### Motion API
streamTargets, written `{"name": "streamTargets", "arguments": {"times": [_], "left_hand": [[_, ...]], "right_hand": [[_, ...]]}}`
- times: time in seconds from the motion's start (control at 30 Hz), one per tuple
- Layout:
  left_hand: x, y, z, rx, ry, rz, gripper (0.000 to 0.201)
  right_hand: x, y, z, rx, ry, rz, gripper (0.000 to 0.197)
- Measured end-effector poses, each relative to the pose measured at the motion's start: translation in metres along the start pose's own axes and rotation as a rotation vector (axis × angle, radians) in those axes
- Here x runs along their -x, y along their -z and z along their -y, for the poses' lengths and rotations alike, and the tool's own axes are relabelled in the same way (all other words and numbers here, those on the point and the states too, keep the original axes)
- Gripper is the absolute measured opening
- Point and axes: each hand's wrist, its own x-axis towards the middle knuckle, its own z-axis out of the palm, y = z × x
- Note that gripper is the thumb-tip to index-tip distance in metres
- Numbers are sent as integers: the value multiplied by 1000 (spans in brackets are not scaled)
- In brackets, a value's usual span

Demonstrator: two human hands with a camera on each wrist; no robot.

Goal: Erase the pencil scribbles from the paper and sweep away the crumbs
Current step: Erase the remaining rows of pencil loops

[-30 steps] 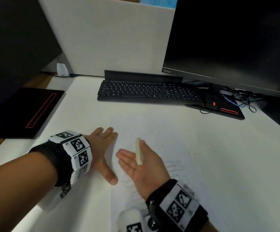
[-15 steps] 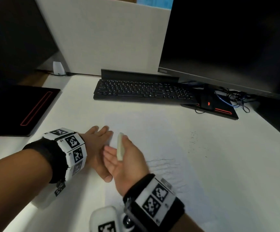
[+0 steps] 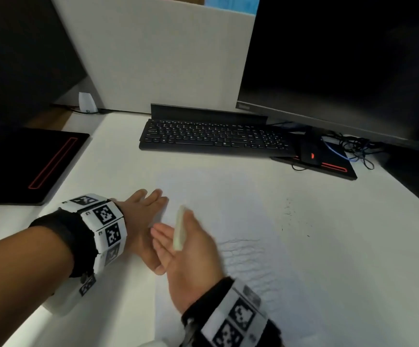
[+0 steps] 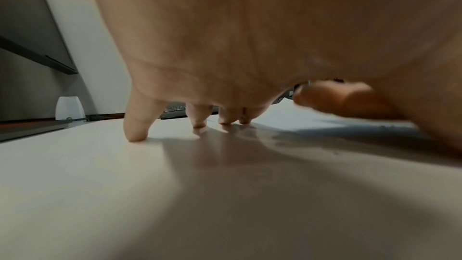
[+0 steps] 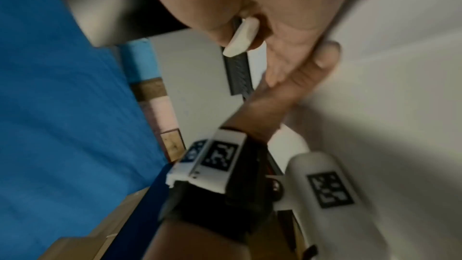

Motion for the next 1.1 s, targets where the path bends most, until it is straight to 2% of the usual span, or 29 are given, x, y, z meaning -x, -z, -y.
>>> {"name": "streamTargets", "arguments": {"times": [0.03,0.1,0.2,0.23,0.27,0.33,0.4,0.5,0.6,0.73,0.83,0.97,1.1], "left_hand": [[0,0,-1,-10,1,4,145],[1,-1,1,21,-2,8,145],[3,-2,3,53,-11,-20,145],[4,-2,1,58,-13,-26,143],[5,-2,0,60,-17,-33,142],[7,-2,0,69,-22,-44,141],[7,-1,3,84,-14,-50,140],[7,1,7,64,8,-77,138],[10,3,5,5,-29,-108,138],[11,-4,-3,17,-49,-21,141],[15,-2,-9,15,-30,4,140],[27,8,-17,-1,-56,8,130],[40,17,-25,0,-135,33,97]], "right_hand": [[0,-2,-3,-70,-89,46,22],[-12,12,13,-136,-71,23,28],[-43,41,75,-150,32,-239,44],[-57,52,96,-94,133,-409,47],[-68,66,115,-76,222,-453,48],[-74,76,132,-180,240,-361,44],[-68,77,130,-78,235,-279,35],[-45,65,107,366,270,-91,18],[-33,54,92,770,269,114,14],[-29,34,80,1252,197,318,10],[-35,18,72,1635,186,480,17],[-46,-2,70,1729,238,525,10],[-45,-8,67,1815,257,677,7]]}}
